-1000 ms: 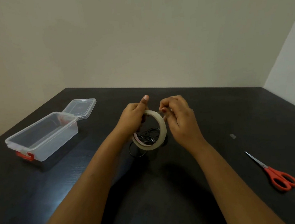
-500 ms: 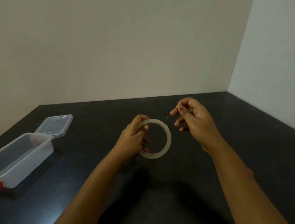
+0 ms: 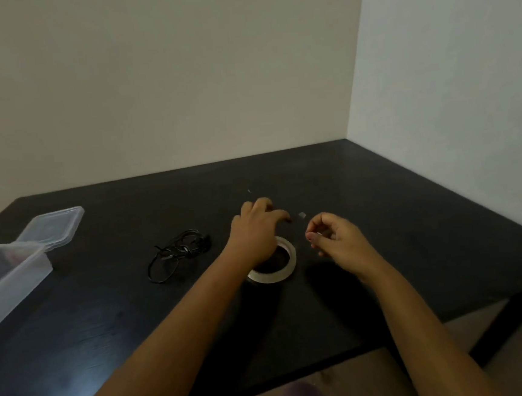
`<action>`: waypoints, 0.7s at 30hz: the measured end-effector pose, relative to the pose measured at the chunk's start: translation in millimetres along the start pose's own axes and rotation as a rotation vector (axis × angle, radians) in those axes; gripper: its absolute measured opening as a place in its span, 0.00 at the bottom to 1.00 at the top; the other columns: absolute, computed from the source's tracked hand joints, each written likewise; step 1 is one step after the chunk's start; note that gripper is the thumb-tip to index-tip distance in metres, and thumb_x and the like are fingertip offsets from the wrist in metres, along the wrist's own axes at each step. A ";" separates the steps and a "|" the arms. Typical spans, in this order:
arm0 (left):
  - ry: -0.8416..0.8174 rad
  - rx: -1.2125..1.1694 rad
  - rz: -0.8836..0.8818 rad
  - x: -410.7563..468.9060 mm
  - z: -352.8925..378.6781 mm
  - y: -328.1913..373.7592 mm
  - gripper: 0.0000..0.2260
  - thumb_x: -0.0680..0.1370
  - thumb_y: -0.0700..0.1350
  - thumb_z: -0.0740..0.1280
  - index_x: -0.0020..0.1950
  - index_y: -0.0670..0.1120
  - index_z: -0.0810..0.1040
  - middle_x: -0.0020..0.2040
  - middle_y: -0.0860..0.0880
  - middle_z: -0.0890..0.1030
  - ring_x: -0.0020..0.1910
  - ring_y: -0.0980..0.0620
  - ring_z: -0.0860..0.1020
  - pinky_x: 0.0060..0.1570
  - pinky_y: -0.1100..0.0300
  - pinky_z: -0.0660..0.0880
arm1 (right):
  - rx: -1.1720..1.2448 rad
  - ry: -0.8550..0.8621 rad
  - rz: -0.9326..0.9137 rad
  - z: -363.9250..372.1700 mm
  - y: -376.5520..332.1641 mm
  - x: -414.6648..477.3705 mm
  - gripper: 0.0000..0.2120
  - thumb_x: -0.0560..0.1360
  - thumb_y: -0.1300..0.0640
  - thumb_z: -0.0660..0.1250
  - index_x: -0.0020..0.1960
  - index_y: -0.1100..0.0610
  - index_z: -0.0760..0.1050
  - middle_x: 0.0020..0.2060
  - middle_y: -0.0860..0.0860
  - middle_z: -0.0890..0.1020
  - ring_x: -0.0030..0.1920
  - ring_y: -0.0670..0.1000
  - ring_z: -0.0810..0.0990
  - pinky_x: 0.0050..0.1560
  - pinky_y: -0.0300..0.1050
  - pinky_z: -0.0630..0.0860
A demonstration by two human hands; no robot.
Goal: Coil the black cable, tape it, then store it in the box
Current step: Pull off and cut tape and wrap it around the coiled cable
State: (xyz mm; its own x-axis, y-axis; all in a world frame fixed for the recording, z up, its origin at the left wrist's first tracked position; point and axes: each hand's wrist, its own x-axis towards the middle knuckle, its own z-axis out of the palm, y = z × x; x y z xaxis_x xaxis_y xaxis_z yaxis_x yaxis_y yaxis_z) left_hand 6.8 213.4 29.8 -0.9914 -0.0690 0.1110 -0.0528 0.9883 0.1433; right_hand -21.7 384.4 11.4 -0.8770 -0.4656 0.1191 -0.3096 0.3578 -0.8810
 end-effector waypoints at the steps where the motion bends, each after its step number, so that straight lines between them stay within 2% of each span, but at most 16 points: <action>1: 0.013 -0.119 0.033 -1.8 -0.1 7.2 0.19 0.77 0.42 0.62 0.67 0.57 0.69 0.68 0.49 0.65 0.66 0.47 0.64 0.62 0.51 0.68 | -0.006 0.028 -0.016 2.1 1.4 -0.9 0.03 0.78 0.58 0.65 0.47 0.51 0.75 0.46 0.47 0.79 0.47 0.46 0.79 0.45 0.40 0.76; 4: -0.110 -0.424 0.060 -15.2 3.4 21.5 0.12 0.79 0.46 0.62 0.63 0.51 0.74 0.61 0.49 0.75 0.56 0.55 0.72 0.56 0.58 0.69 | 0.004 0.127 -0.085 6.3 7.3 -5.3 0.04 0.77 0.60 0.66 0.45 0.52 0.76 0.44 0.45 0.80 0.48 0.43 0.78 0.48 0.39 0.73; 6: -0.112 -0.441 0.039 -23.3 13.0 21.2 0.13 0.77 0.49 0.64 0.62 0.53 0.73 0.60 0.52 0.76 0.55 0.55 0.74 0.57 0.57 0.71 | -0.002 0.158 -0.120 7.7 9.0 -7.8 0.04 0.76 0.60 0.67 0.44 0.52 0.77 0.44 0.45 0.80 0.48 0.43 0.78 0.47 0.37 0.72; 8: -0.045 -0.464 -0.006 -27.1 22.4 19.2 0.12 0.76 0.49 0.66 0.60 0.55 0.74 0.59 0.54 0.77 0.56 0.55 0.75 0.57 0.56 0.73 | -0.018 0.158 -0.139 8.1 9.4 -9.9 0.03 0.76 0.60 0.67 0.45 0.53 0.77 0.44 0.45 0.80 0.46 0.42 0.78 0.45 0.35 0.71; 10: 0.047 -0.483 -0.032 -29.0 26.1 20.2 0.09 0.76 0.49 0.66 0.57 0.54 0.77 0.57 0.55 0.77 0.53 0.57 0.75 0.54 0.59 0.72 | -0.032 0.150 -0.148 7.1 9.6 -10.8 0.03 0.76 0.59 0.68 0.45 0.53 0.78 0.44 0.45 0.80 0.47 0.43 0.78 0.46 0.35 0.71; 14: 0.188 -0.434 0.016 -27.4 26.4 27.2 0.07 0.76 0.49 0.67 0.53 0.52 0.80 0.55 0.55 0.76 0.49 0.58 0.75 0.52 0.59 0.74 | -0.036 0.162 -0.151 2.9 9.2 -10.9 0.03 0.76 0.59 0.68 0.46 0.52 0.79 0.46 0.44 0.80 0.49 0.41 0.78 0.46 0.33 0.71; 17: 0.217 -0.513 -0.014 -26.3 24.0 32.8 0.06 0.77 0.49 0.66 0.52 0.52 0.79 0.51 0.55 0.78 0.45 0.60 0.75 0.49 0.61 0.74 | -0.051 0.195 -0.140 -4.5 6.0 -10.6 0.08 0.77 0.59 0.65 0.54 0.50 0.78 0.49 0.43 0.80 0.49 0.39 0.77 0.47 0.31 0.71; 19: 0.229 -0.593 -0.067 -25.8 23.0 35.1 0.05 0.77 0.50 0.66 0.50 0.54 0.79 0.46 0.57 0.78 0.42 0.60 0.76 0.48 0.59 0.76 | -0.165 0.184 -0.086 -14.2 2.3 -10.4 0.15 0.78 0.58 0.64 0.63 0.48 0.73 0.49 0.45 0.79 0.48 0.42 0.78 0.50 0.39 0.74; 21: 0.216 -0.656 -0.109 -26.0 22.5 35.7 0.04 0.77 0.51 0.65 0.49 0.55 0.79 0.44 0.58 0.77 0.41 0.59 0.76 0.49 0.56 0.77 | -0.398 0.136 0.044 -24.3 -0.9 -10.9 0.23 0.78 0.57 0.64 0.70 0.46 0.65 0.52 0.48 0.79 0.50 0.47 0.78 0.50 0.44 0.76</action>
State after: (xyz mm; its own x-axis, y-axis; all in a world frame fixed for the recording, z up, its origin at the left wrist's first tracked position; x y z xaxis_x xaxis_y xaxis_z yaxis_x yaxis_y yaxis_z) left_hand 27.9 253.5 9.9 -0.9350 -0.2558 0.2458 0.0002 0.6925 0.7214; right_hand -20.8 408.8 22.0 -0.9248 -0.3415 0.1677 -0.3651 0.6723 -0.6440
